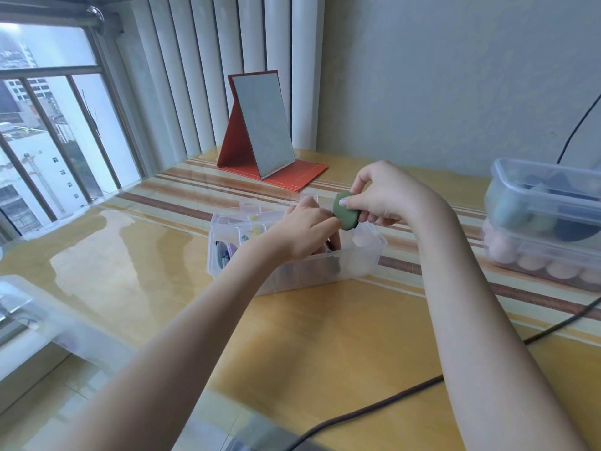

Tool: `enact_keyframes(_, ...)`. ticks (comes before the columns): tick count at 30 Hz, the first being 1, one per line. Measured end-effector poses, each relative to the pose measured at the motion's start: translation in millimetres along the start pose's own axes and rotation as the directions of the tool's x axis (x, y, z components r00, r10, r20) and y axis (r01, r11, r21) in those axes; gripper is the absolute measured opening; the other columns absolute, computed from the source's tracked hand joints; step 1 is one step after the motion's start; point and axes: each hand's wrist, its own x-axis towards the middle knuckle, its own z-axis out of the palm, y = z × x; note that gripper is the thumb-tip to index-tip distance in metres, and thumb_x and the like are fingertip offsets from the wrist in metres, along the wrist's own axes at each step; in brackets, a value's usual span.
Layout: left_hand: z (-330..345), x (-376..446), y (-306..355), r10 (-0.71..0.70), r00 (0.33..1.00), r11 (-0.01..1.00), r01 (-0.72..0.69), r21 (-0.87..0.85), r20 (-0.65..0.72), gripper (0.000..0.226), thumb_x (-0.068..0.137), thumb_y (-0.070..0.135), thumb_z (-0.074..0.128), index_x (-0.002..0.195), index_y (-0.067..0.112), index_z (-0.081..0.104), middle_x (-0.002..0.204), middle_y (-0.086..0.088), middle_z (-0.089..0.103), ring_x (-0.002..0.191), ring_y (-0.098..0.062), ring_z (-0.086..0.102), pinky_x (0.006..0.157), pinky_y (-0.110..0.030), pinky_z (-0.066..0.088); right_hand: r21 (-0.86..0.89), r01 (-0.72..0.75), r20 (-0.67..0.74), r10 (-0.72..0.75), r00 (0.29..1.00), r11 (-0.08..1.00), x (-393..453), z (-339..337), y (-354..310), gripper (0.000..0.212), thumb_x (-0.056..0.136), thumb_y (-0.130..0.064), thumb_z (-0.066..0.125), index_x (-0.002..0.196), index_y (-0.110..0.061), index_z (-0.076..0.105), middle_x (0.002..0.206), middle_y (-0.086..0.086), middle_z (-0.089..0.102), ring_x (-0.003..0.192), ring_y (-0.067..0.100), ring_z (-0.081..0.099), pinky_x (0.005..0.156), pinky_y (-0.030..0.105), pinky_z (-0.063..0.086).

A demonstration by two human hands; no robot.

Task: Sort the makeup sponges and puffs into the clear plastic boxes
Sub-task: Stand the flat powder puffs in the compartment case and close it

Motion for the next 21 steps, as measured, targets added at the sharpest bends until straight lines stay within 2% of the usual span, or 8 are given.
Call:
enact_keyframes(3,-0.7,-0.1,3.0,-0.019,0.999,1.0,0.019,0.0,-0.047,0.049,0.097,0.027,0.027,0.066,0.02,0.065,0.074,0.001,0.057,0.101,-0.013,0.037,0.093,-0.03,0.028,-0.056,-0.025,0.079,0.029,0.996,0.998,-2.2,1.6,-1.7,0.015,0.091,-0.017,0.065,0.079,-0.012,0.057,0.065,0.009,0.064,0.059,0.019,0.053,0.047,0.022,0.04)
enact_keyframes(6,-0.6,0.7,6.2,-0.031,0.998,0.999,0.033,0.029,-0.062,0.049,0.097,0.021,0.038,0.05,0.025,0.051,0.059,0.003,0.053,0.088,-0.016,0.039,0.083,-0.033,0.029,-0.089,-0.047,0.121,0.058,0.991,0.995,-2.3,4.5,-2.8,0.02,0.09,-0.014,0.066,0.075,-0.012,0.053,0.065,0.01,0.062,0.067,0.023,0.055,0.05,0.024,0.042)
enact_keyframes(8,1.3,0.4,2.9,-0.028,0.997,0.999,0.03,0.024,-0.069,0.039,0.089,0.025,0.049,0.053,0.019,0.062,0.058,-0.004,0.059,0.08,-0.018,0.045,0.078,-0.035,0.036,-0.095,-0.047,0.125,0.059,0.99,0.994,-0.9,5.9,-2.1,0.02,0.088,-0.013,0.068,0.075,-0.012,0.053,0.067,0.011,0.064,0.068,0.024,0.057,0.051,0.025,0.045)
enact_keyframes(11,2.1,0.0,-3.2,0.018,0.992,1.0,-0.02,-0.02,-0.124,0.021,0.075,0.027,0.064,0.071,0.009,0.074,0.075,-0.011,0.067,0.075,-0.023,0.055,0.069,-0.034,0.044,-0.102,-0.037,0.159,0.053,0.986,0.994,0.6,10.0,-2.1,0.018,0.082,-0.018,0.075,0.076,-0.01,0.059,0.073,0.013,0.068,0.067,0.023,0.06,0.055,0.026,0.047)
enact_keyframes(13,1.6,-0.3,-3.3,0.042,0.987,0.999,-0.042,0.001,-0.153,0.027,0.071,0.032,0.065,0.075,0.007,0.074,0.077,-0.012,0.067,0.073,-0.025,0.055,0.068,-0.036,0.044,-0.132,-0.033,0.171,0.055,0.984,0.991,1.8,15.9,-3.8,0.021,0.079,-0.023,0.077,0.077,-0.006,0.064,0.071,0.013,0.067,0.061,0.023,0.057,0.056,0.027,0.046)
enact_keyframes(15,0.6,-0.3,-2.1,0.032,0.989,0.999,-0.026,0.044,-0.147,0.039,0.066,0.037,0.055,0.075,0.003,0.072,0.074,-0.017,0.066,0.071,-0.028,0.055,0.066,-0.038,0.044,-0.189,-0.029,0.128,0.054,0.99,0.982,3.0,21.1,-5.5,0.024,0.08,-0.025,0.076,0.083,-0.003,0.069,0.066,0.01,0.063,0.052,0.021,0.052,0.057,0.027,0.045)
enact_keyframes(18,-2.1,-1.1,-1.6,0.0,0.98,1.0,-0.004,-0.017,-0.2,0.027,0.074,0.023,0.054,0.073,0.0,0.069,0.068,-0.014,0.067,0.069,-0.026,0.059,0.067,-0.04,0.049,-0.239,-0.018,0.125,0.05,0.991,0.971,3.2,20.4,-4.9,0.025,0.088,-0.024,0.066,0.095,0.0,0.07,0.072,0.01,0.06,0.054,0.021,0.049,0.06,0.028,0.045)
enact_keyframes(21,-5.9,-3.8,-0.8,-0.027,0.935,0.995,-0.007,-0.094,-0.355,0.012,0.074,0.008,0.053,0.072,0.004,0.064,0.072,-0.009,0.066,0.074,-0.026,0.06,0.07,-0.041,0.052,-0.237,0.0,0.157,0.038,0.987,0.971,0.4,17.2,-4.7,0.016,0.088,-0.02,0.068,0.098,-0.008,0.071,0.078,0.01,0.061,0.06,0.023,0.051,0.06,0.028,0.045)
